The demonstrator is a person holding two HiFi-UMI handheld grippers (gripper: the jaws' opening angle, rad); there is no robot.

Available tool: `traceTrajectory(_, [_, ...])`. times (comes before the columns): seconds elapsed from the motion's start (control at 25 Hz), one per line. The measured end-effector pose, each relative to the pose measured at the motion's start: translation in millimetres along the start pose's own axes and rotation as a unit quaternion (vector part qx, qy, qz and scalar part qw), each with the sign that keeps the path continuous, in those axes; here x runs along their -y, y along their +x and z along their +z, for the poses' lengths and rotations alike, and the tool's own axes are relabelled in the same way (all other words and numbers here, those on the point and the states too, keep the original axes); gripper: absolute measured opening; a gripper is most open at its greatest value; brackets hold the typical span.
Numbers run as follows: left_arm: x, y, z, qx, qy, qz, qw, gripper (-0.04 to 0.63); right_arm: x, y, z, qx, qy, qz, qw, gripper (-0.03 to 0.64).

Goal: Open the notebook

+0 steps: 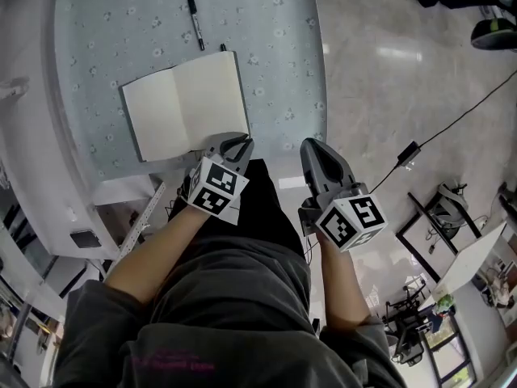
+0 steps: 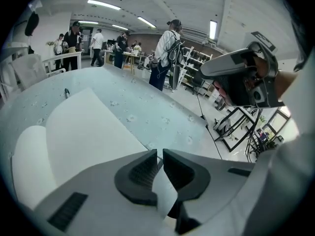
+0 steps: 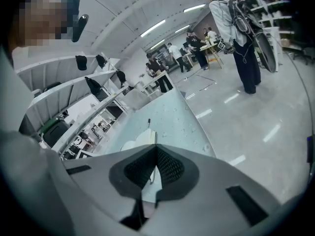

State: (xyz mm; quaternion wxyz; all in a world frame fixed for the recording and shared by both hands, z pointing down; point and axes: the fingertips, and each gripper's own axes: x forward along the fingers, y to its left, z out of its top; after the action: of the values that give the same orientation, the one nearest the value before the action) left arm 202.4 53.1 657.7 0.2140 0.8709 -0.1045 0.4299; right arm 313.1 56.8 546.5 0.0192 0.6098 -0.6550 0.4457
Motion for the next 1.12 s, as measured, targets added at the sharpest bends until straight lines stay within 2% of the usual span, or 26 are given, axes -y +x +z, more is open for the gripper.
traceTrajectory(0.28, [6.7, 8.7, 10.4, 0.001, 0.017, -0.009, 0.9998, 0.037, 13.2, -11.4, -7.1, 0.010, 0.017, -0.015, 1.000, 0.004])
traceTrajectory(0.6, [10.4, 0.8, 28.8, 0.024, 0.021, -0.014, 0.9994, 0.038, 16.1, -16.7, -6.2, 0.019, 0.022, -0.022, 0.999, 0.003])
traceTrajectory(1.12, [-22.5, -49.4, 66.6, 0.085, 0.011, 0.013, 0.9962, 0.043, -26.5, 0.6, 23.2, 0.035, -0.006, -0.003, 0.999, 0.003])
